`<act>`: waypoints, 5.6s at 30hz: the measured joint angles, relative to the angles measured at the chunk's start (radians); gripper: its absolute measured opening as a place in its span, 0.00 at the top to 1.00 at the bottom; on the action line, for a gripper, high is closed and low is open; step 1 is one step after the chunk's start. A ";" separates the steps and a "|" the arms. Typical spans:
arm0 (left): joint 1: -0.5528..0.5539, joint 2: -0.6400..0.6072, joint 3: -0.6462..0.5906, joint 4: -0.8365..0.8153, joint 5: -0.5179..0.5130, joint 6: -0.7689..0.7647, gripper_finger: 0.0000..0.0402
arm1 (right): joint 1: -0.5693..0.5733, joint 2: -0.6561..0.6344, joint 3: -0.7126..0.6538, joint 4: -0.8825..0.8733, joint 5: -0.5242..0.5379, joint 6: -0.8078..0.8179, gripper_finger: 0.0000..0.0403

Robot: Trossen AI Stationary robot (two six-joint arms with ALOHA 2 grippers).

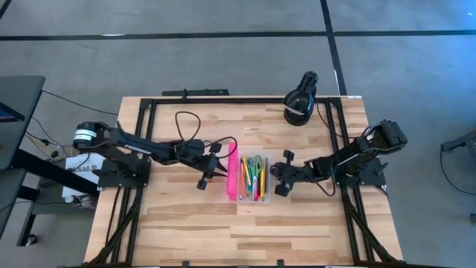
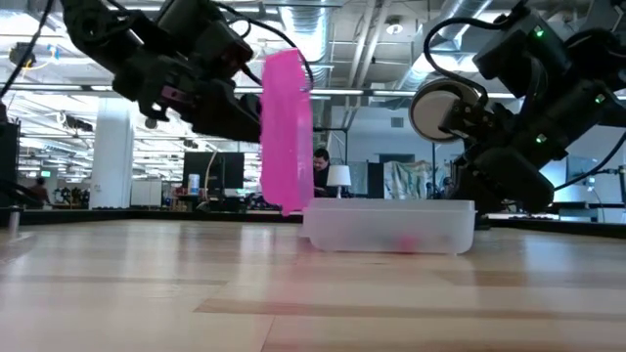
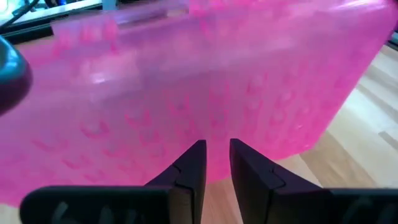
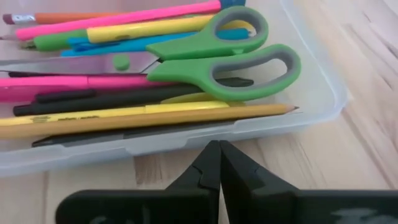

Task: Pick & place school supplies into a supply box
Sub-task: Close the pink supply box, then return to Home Position

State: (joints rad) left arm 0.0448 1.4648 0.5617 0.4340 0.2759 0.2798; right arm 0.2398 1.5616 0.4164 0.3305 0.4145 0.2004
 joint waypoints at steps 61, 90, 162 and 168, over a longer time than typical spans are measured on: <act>-0.119 0.142 0.035 -0.006 -0.089 -0.132 0.84 | -0.046 0.005 0.017 0.090 0.025 -0.060 1.00; -0.126 0.142 0.035 -0.028 -0.135 -0.151 0.84 | 0.081 0.000 0.110 0.090 0.212 -0.165 1.00; 0.086 -0.614 0.036 -0.078 -0.342 0.144 0.84 | -0.270 -0.866 0.132 -0.198 -0.426 -0.676 1.00; 0.275 -0.614 0.035 -0.195 -0.027 0.056 0.84 | -0.497 -0.879 0.124 -0.294 -0.787 -0.596 1.00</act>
State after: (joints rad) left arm 0.3195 0.8505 0.5972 0.2395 0.2492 0.3358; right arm -0.2574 0.6830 0.5406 0.0362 -0.3726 -0.3955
